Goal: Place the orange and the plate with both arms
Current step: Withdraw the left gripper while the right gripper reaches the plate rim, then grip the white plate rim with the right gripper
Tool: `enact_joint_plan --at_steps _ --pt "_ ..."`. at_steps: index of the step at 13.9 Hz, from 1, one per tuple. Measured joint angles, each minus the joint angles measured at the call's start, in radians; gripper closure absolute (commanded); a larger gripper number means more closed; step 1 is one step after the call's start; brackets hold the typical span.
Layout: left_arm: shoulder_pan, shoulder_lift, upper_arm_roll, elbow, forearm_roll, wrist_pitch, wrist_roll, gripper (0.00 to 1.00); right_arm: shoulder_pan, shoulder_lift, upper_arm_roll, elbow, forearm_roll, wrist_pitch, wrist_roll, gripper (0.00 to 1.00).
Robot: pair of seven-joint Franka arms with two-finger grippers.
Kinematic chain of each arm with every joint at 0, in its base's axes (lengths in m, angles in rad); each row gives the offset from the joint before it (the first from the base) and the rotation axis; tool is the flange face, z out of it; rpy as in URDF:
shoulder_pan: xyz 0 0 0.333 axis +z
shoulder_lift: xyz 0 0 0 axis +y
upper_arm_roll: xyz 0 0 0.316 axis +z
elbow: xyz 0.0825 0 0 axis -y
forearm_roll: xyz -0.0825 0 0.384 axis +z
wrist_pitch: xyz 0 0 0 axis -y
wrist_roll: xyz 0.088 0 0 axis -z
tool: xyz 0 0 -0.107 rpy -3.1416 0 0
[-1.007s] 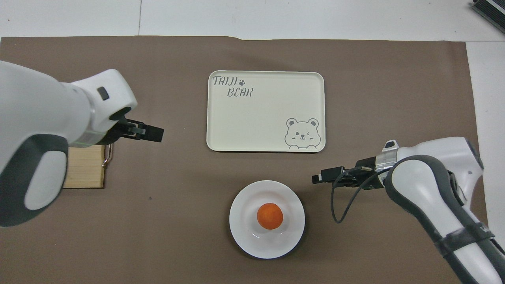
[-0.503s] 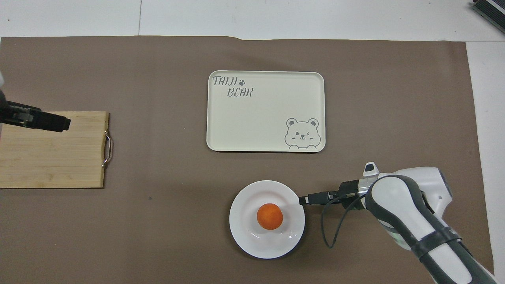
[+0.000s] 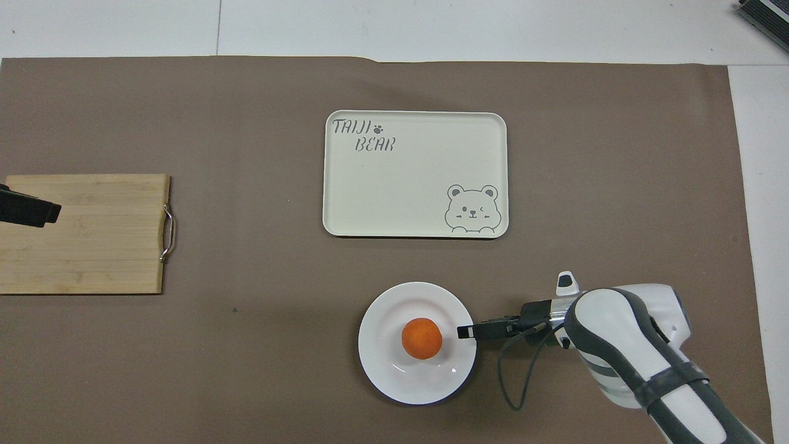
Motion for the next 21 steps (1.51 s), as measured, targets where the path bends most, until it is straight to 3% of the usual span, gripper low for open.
enact_joint_plan --at_steps 3,5,6,21 --pt "0.001 0.0 -0.002 0.0 0.0 -0.001 0.0 0.0 0.014 -0.002 0.0 0.0 0.0 0.001 0.0 0.67" --pt "0.001 0.0 -0.003 0.0 0.0 -0.001 0.0 0.0 0.02 -0.002 0.0 -0.001 0.001 0.016 0.0 0.97" --pt "0.001 0.0 -0.003 0.0 0.0 -0.001 0.0 0.0 0.026 -0.002 0.0 -0.002 0.001 0.024 0.0 1.0" --pt "0.001 0.0 -0.003 0.0 0.0 -0.001 0.0 0.0 0.04 -0.005 0.0 0.024 0.005 0.029 0.01 1.0"
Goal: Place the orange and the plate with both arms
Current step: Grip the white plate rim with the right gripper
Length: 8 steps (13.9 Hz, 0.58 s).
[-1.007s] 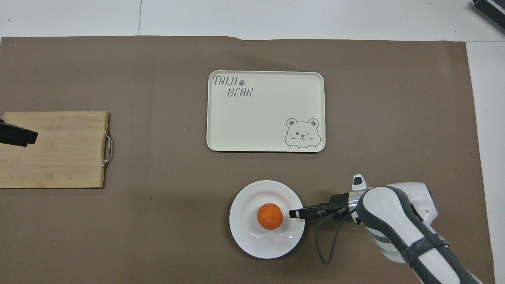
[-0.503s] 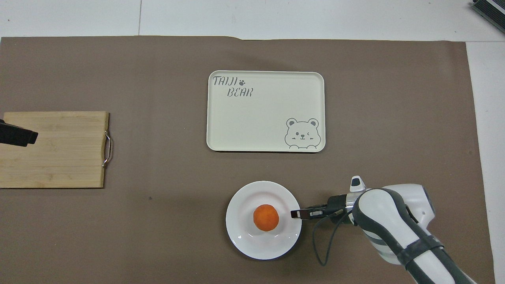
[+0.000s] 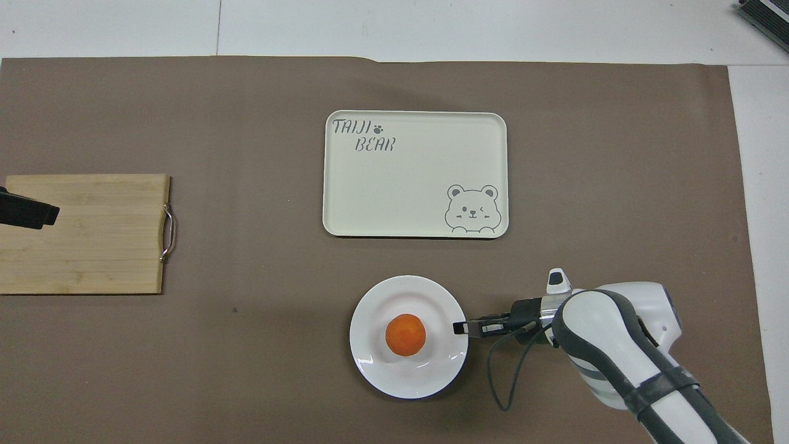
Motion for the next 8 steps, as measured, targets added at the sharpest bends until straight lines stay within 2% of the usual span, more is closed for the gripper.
enact_joint_plan --at_steps 8 --pt "0.0 0.0 0.0 0.0 0.0 0.0 0.0 0.0 -0.001 -0.003 -0.002 0.082 0.0 -0.052 0.093 1.0"
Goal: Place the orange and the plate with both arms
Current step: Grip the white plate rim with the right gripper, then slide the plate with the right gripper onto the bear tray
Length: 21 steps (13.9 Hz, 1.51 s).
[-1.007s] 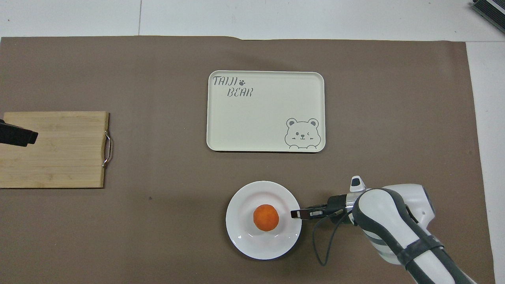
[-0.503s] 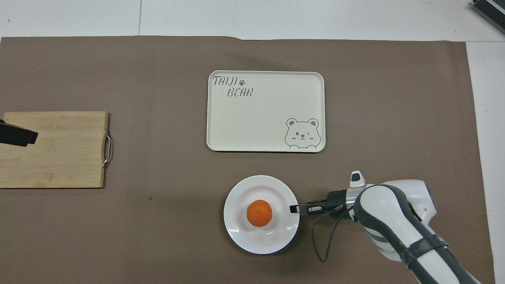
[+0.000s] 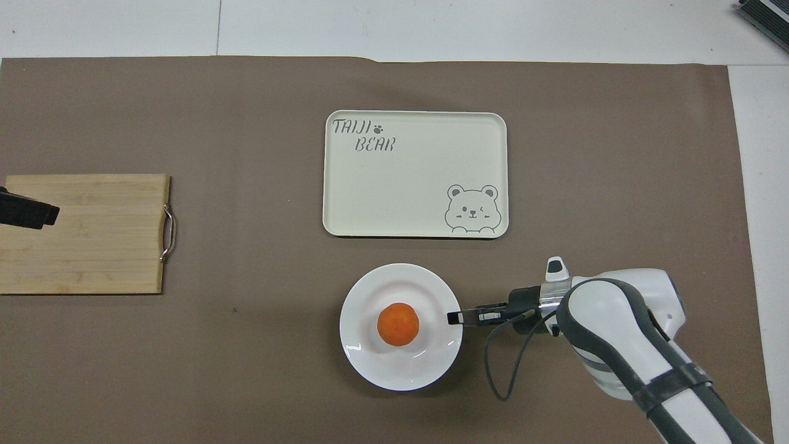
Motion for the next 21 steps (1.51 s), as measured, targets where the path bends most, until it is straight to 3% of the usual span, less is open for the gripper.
enact_joint_plan --at_steps 6,13,21 --pt "0.0 0.0 0.0 0.0 0.0 0.0 0.0 0.0 -0.005 -0.009 -0.01 0.082 0.0 -0.049 0.084 1.0" --pt "0.0 0.0 0.0 0.0 0.0 0.0 0.0 0.0 -0.088 -0.003 -0.015 0.124 0.0 -0.133 0.085 1.0" --pt "0.0 0.0 0.0 0.0 0.0 0.0 0.0 0.0 -0.148 0.068 -0.019 0.244 0.0 -0.171 0.115 1.0"
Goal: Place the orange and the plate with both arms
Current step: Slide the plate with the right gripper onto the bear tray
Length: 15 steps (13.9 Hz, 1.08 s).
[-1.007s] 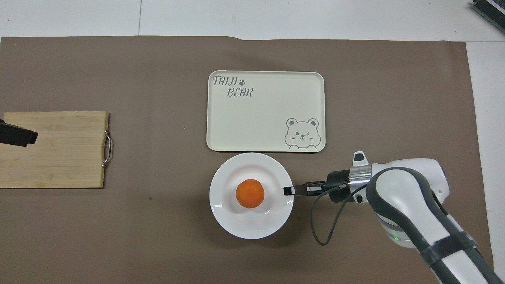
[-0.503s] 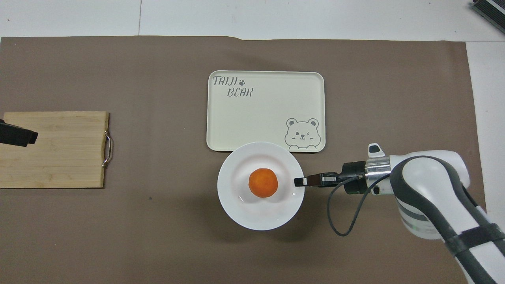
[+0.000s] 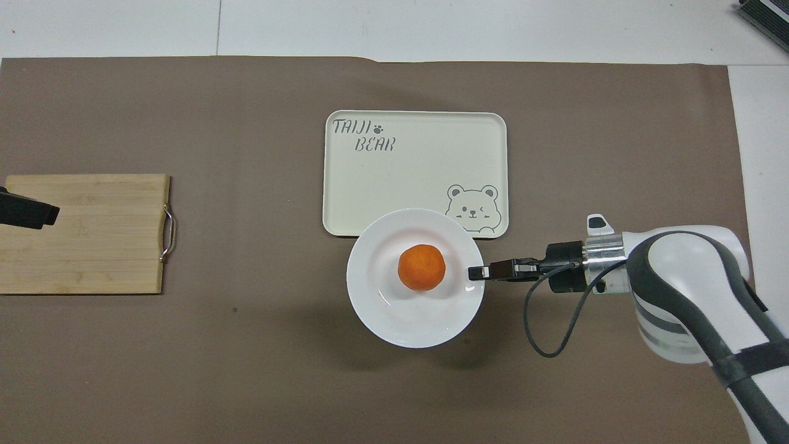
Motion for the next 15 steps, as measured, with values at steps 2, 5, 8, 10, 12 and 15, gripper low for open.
enact_joint_plan --at_steps 2,5,8,10,12,15 --pt "0.0 0.0 0.0 0.0 0.0 0.0 0.0 0.0 -0.008 0.022 0.0 0.034 0.0 0.0 0.02 1.0" --pt "0.0 0.0 0.0 0.0 0.0 0.0 0.0 0.0 -0.026 0.053 0.0 0.082 0.0 0.0 0.037 1.0" --pt "0.0 0.0 0.0 0.0 0.0 0.0 0.0 0.0 -0.053 0.084 -0.001 0.129 0.0 0.0 0.038 1.0" --pt "0.0 0.0 0.0 0.0 0.0 0.0 0.0 0.0 -0.07 0.117 -0.001 0.17 0.0 0.0 0.038 1.0" --pt "0.0 0.0 0.0 0.0 0.0 0.0 0.0 0.0 -0.079 0.171 -0.002 0.231 0.0 0.0 0.038 1.0" --pt "0.0 0.0 0.0 0.0 0.0 0.0 0.0 0.0 -0.08 0.288 -0.001 0.351 0.014 0.011 0.039 1.0"
